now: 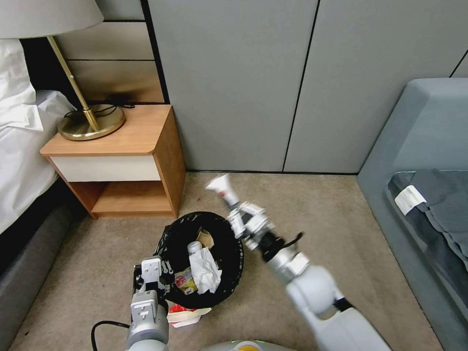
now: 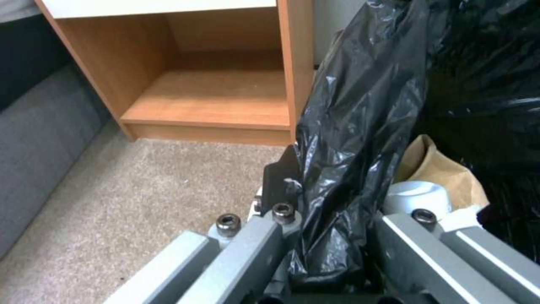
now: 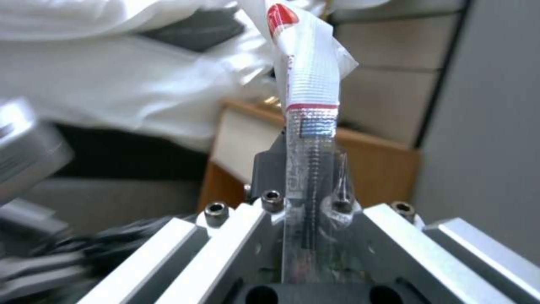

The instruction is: Pick up the trash bin, then pick up the garbage from the floor and place it into the trash bin.

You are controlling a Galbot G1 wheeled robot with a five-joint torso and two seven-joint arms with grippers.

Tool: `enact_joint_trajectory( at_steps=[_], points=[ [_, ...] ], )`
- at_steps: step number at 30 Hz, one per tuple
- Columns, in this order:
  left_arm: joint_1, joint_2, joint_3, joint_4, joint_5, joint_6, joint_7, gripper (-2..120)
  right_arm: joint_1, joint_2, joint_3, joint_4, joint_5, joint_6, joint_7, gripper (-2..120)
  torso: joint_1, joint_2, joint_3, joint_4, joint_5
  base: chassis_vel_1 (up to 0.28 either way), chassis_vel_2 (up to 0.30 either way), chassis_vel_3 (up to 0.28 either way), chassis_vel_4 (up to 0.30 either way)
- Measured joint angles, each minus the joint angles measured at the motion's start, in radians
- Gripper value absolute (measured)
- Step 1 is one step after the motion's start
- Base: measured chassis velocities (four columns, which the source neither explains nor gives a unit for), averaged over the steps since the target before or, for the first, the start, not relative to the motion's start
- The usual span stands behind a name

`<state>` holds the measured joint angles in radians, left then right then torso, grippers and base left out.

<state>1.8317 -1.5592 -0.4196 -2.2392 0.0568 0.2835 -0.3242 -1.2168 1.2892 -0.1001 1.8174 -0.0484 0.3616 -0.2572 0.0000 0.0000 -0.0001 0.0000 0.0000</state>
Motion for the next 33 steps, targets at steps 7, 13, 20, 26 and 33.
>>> enact_joint_trajectory(
  at_steps=[7, 13, 20, 26, 33],
  points=[
    [-0.002, -0.010, 0.008, -0.003, 0.007, 0.000, 0.000, 1, 0.034, 0.027, -0.073, -0.083, -0.031, -0.032, 0.017, 0, 0.000, 0.000, 0.000, 0.0001, 0.0000, 0.000, 0.000, 0.000, 0.000],
    [-0.007, -0.009, 0.008, -0.008, 0.004, 0.000, 0.001, 1, 0.019, 0.016, -0.068, -0.096, -0.033, -0.038, 0.018, 0, 0.000, 0.000, 0.000, -0.0001, 0.0001, 0.000, 0.000, 0.000, 0.000],
    [-0.011, -0.008, 0.006, -0.010, 0.000, 0.000, 0.001, 1, -0.005, 0.010, -0.072, -0.104, -0.043, -0.052, 0.043, 0, 0.000, 0.000, 0.000, 0.0000, 0.0000, 0.000, 0.000, 0.000, 0.000],
    [-0.008, -0.008, 0.002, -0.017, -0.002, 0.000, 0.001, 1, -0.012, 0.010, -0.070, -0.109, -0.052, -0.054, 0.056, 0, 0.000, 0.000, 0.000, -0.0001, 0.0002, 0.000, 0.000, 0.000, 0.000],
    [-0.003, -0.002, -0.007, -0.030, -0.011, 0.000, 0.001, 1, -0.039, 0.007, -0.058, -0.109, -0.075, -0.054, 0.059, 18, 0.000, 0.000, 0.000, 0.0000, 0.0001, 0.000, 0.000, 0.000, 0.000]
  ],
)
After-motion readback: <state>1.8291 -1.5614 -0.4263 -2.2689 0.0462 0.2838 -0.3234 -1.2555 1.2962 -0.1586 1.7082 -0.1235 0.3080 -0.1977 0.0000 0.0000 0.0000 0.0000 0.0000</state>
